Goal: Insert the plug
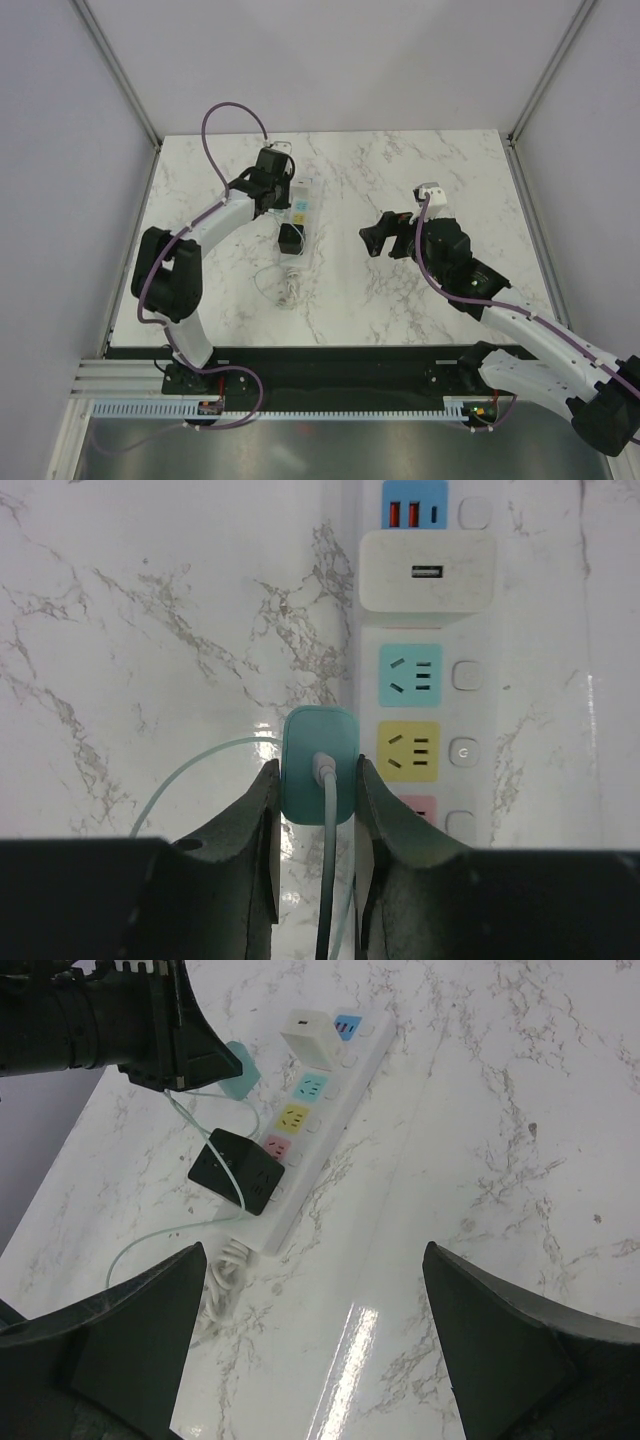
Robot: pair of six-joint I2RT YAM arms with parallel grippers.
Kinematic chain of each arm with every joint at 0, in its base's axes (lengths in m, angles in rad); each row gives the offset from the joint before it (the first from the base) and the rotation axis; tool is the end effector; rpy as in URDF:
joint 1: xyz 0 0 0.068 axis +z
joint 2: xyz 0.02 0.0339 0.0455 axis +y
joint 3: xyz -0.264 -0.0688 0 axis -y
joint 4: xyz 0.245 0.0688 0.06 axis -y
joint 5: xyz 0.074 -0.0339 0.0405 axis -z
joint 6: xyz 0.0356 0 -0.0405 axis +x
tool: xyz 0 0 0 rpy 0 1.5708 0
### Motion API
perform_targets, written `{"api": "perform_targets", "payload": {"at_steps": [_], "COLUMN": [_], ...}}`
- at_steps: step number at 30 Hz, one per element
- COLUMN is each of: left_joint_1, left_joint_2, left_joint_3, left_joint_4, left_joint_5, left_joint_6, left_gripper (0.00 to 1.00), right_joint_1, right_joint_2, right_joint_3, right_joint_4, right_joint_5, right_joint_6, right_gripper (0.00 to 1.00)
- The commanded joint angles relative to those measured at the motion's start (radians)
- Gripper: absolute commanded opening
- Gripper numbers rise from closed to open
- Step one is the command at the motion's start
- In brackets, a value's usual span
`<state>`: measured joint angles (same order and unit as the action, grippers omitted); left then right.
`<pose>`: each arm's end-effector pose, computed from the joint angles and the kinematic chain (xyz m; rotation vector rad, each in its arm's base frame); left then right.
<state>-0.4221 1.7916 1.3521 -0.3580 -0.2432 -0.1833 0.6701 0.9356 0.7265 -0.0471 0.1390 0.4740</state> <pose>0.3692 -0.1564 0.2435 0.1628 2.3329 -0.0110 0.1764 0.1335 0.3062 -0.0833 1.8764 0.6738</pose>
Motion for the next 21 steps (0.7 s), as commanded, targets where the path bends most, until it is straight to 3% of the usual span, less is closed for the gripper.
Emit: {"api": "perform_targets", "payload": {"at_steps": [1, 21], "left_joint_1": [-0.001, -0.003], "left_joint_2": [-0.084, -0.092], "left_joint_3": [-0.024, -0.134], "left_joint_4": [0.085, 0.166], "left_joint_5": [0.087, 0.232], "left_joint_6": [-0.06, -0.163], "left_gripper": [0.02, 0.02], "right_joint_1": [-0.004, -0.027], "right_joint_2": [-0.017, -0.037], "right_joint_3": [-0.007, -0.033], "right_joint_4": [0.039, 0.041], "right_joint_5": [0.016, 0.013], "right_joint_6": [-0.018, -0.017], "right_gripper": [0.98, 0.98]}}
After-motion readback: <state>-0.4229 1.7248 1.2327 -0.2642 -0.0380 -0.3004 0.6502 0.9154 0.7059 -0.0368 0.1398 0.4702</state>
